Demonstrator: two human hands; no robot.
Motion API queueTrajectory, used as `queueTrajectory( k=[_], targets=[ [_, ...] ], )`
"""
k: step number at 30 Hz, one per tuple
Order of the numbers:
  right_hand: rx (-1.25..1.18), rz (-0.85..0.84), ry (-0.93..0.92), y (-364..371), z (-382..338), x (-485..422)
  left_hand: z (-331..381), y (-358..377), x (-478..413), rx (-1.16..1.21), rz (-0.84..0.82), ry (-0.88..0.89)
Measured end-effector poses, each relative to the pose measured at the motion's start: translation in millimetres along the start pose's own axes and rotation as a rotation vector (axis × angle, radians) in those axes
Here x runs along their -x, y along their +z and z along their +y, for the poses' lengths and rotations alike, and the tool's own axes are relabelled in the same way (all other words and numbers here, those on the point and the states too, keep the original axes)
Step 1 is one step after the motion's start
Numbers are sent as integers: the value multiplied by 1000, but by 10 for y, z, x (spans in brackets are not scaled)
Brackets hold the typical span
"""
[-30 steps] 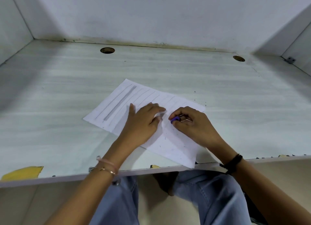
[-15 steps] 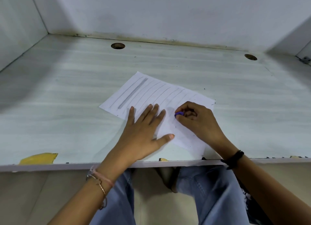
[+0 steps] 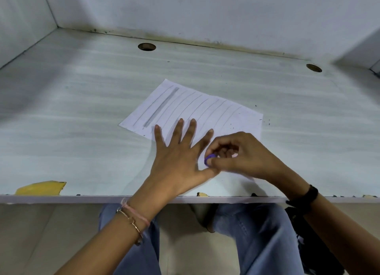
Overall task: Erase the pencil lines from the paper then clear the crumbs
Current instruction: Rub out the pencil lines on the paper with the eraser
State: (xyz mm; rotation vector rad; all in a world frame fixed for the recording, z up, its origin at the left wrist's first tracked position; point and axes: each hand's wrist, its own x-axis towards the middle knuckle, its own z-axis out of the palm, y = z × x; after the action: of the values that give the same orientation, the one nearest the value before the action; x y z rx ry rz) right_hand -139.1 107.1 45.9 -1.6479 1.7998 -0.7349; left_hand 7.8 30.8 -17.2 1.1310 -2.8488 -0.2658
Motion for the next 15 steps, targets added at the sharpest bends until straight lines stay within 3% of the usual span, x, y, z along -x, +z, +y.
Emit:
queueTrajectory(
  k=[2, 5, 9, 10, 13, 15],
  targets=[
    [90, -4, -31, -42, 13, -51, -5, 3, 0, 8, 11, 2],
    [149, 184, 1, -165, 76, -194, -6, 15, 10, 24, 20, -4],
    [136, -94, -32, -105, -11, -105, 1, 9, 3, 13, 8, -6],
    [143, -96, -38, -102, -1, -106, -1, 11, 1, 14, 10, -6],
    [169, 139, -12, -197, 76, -217, 1, 0, 18, 27, 16, -8],
    [189, 100, -13, -220, 42, -242, 4, -2, 18, 30, 12, -11]
  ],
)
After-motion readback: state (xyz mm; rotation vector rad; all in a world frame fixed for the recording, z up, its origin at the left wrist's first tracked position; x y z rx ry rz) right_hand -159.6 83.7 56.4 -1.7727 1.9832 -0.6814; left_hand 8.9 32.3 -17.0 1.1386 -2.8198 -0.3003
